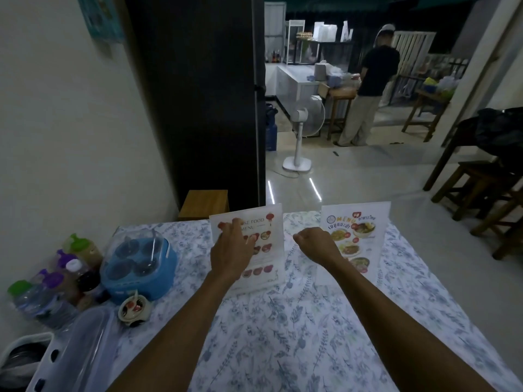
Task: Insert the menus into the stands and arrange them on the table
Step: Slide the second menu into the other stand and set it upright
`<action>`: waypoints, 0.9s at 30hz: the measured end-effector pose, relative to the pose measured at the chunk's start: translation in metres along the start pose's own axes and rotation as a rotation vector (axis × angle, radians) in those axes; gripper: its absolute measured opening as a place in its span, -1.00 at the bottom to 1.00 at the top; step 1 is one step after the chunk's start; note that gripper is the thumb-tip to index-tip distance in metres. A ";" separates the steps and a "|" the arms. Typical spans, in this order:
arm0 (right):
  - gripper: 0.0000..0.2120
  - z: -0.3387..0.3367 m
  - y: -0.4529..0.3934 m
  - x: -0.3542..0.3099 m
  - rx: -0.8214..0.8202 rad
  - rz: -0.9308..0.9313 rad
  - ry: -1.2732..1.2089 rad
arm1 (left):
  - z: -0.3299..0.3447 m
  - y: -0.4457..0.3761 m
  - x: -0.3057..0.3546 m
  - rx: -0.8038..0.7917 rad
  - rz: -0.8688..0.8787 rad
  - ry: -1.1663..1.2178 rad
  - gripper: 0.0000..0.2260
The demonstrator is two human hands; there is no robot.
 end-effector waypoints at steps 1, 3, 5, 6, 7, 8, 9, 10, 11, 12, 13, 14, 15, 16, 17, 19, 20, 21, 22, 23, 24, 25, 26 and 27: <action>-0.54 -0.001 0.001 0.010 -0.001 0.017 0.001 | 0.008 0.002 0.005 -0.016 0.009 -0.006 -0.62; -0.57 -0.003 0.004 0.031 0.002 0.056 -0.013 | 0.024 0.004 0.015 -0.047 0.022 -0.013 -0.63; -0.60 -0.006 0.011 0.050 0.007 0.092 -0.022 | 0.042 0.007 0.027 -0.075 0.045 -0.038 -0.64; -0.64 -0.007 0.015 0.061 0.006 0.111 -0.028 | 0.051 0.009 0.034 -0.096 0.062 -0.048 -0.64; -0.71 -0.008 0.019 0.071 -0.005 0.139 -0.038 | 0.062 0.011 0.040 -0.126 0.081 -0.036 -0.63; -0.73 -0.009 0.021 0.083 -0.006 0.165 -0.047 | 0.073 0.013 0.046 -0.164 0.098 -0.011 -0.62; -0.71 -0.011 0.022 0.094 -0.005 0.187 -0.040 | 0.085 0.013 0.050 -0.209 0.115 0.011 -0.61; -0.71 -0.013 0.023 0.106 -0.016 0.205 -0.028 | 0.096 0.013 0.054 -0.252 0.125 0.021 -0.60; -0.73 -0.018 0.024 0.116 -0.033 0.216 -0.014 | 0.108 0.012 0.059 -0.284 0.134 0.021 -0.59; -0.76 -0.023 0.024 0.127 -0.045 0.223 0.003 | 0.118 0.010 0.063 -0.308 0.138 0.016 -0.58; -0.78 -0.029 0.022 0.139 -0.047 0.235 0.013 | 0.128 0.007 0.068 -0.321 0.141 0.010 -0.57; -0.77 -0.035 0.019 0.154 -0.039 0.254 0.010 | 0.137 0.002 0.074 -0.334 0.135 0.004 -0.57; -0.75 -0.042 0.017 0.167 -0.036 0.273 0.020 | 0.147 -0.002 0.078 -0.342 0.126 0.006 -0.56; -0.76 -0.048 0.012 0.182 -0.038 0.284 0.039 | 0.156 -0.007 0.081 -0.352 0.105 0.016 -0.54; -0.77 -0.053 0.007 0.196 -0.044 0.291 0.061 | 0.165 -0.012 0.082 -0.362 0.075 0.027 -0.52; -0.78 -0.063 -0.005 0.222 -0.051 0.311 0.088 | 0.184 -0.023 0.080 -0.387 -0.004 0.037 -0.47; -0.75 -0.064 -0.009 0.236 -0.060 0.329 0.096 | 0.193 -0.028 0.078 -0.399 -0.040 0.039 -0.44; -0.69 -0.065 -0.013 0.247 -0.079 0.349 0.095 | 0.201 -0.032 0.077 -0.406 -0.069 0.041 -0.42; -0.61 -0.063 -0.019 0.259 -0.101 0.361 0.092 | 0.208 -0.036 0.076 -0.411 -0.094 0.036 -0.39; -0.54 -0.060 -0.025 0.269 -0.128 0.365 0.093 | 0.215 -0.040 0.075 -0.414 -0.115 0.032 -0.36; -0.48 -0.055 -0.031 0.277 -0.157 0.365 0.097 | 0.221 -0.042 0.075 -0.418 -0.135 0.028 -0.33; -0.44 -0.051 -0.036 0.283 -0.188 0.357 0.101 | 0.227 -0.045 0.074 -0.422 -0.150 0.026 -0.29; -0.41 -0.046 -0.043 0.288 -0.212 0.340 0.103 | 0.233 -0.046 0.073 -0.432 -0.167 0.027 -0.26; -0.39 -0.042 -0.049 0.292 -0.236 0.322 0.104 | 0.239 -0.047 0.072 -0.451 -0.181 0.035 -0.23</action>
Point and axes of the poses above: each hand's wrist, its own y-axis away from the middle knuckle, its own z-axis out of the palm, x = y × z, the point moved 7 cm from there along -y, towards the middle knuckle, and after that the axes turned 11 degrees about y, right-handed, at the moved point
